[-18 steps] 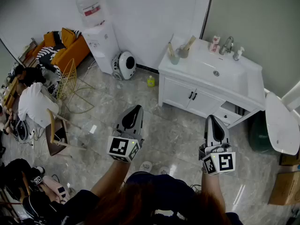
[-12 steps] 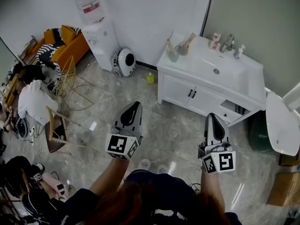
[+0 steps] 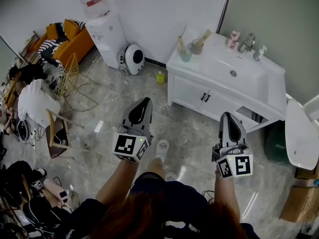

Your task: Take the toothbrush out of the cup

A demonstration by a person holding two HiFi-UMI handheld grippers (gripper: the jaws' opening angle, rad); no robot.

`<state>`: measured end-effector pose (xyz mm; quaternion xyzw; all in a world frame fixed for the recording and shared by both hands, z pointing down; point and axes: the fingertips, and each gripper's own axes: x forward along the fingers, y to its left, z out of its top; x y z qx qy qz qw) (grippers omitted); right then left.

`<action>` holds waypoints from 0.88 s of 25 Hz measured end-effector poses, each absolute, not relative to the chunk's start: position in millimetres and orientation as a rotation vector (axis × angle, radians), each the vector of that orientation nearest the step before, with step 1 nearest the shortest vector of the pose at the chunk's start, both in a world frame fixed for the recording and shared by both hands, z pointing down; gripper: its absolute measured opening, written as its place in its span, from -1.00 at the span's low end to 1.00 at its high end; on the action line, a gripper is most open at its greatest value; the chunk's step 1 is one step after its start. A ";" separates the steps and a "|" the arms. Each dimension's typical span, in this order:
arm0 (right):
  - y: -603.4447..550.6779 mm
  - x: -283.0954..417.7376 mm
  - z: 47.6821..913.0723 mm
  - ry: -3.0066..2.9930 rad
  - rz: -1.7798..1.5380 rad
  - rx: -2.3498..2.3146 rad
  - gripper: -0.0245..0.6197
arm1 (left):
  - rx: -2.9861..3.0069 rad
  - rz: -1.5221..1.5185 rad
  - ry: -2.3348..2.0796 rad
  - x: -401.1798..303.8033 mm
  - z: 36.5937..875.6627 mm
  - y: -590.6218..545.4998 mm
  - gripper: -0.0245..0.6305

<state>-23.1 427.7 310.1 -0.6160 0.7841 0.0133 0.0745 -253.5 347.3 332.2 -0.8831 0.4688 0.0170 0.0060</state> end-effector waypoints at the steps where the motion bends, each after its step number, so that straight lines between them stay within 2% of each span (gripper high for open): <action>1: 414.6 -21.1 309.9 2.350 0.048 -1.852 -0.88 | -2.765 0.065 1.468 -252.3 331.7 332.8 -0.84; 15: 172.3 -10.7 301.3 2.277 0.105 -1.929 -0.88 | -2.838 0.172 1.297 -234.5 313.0 75.5 -0.84; 22: 94.7 -1.6 312.2 2.275 0.061 -1.968 -0.88 | -2.878 0.132 1.269 -220.1 322.6 -3.8 -0.84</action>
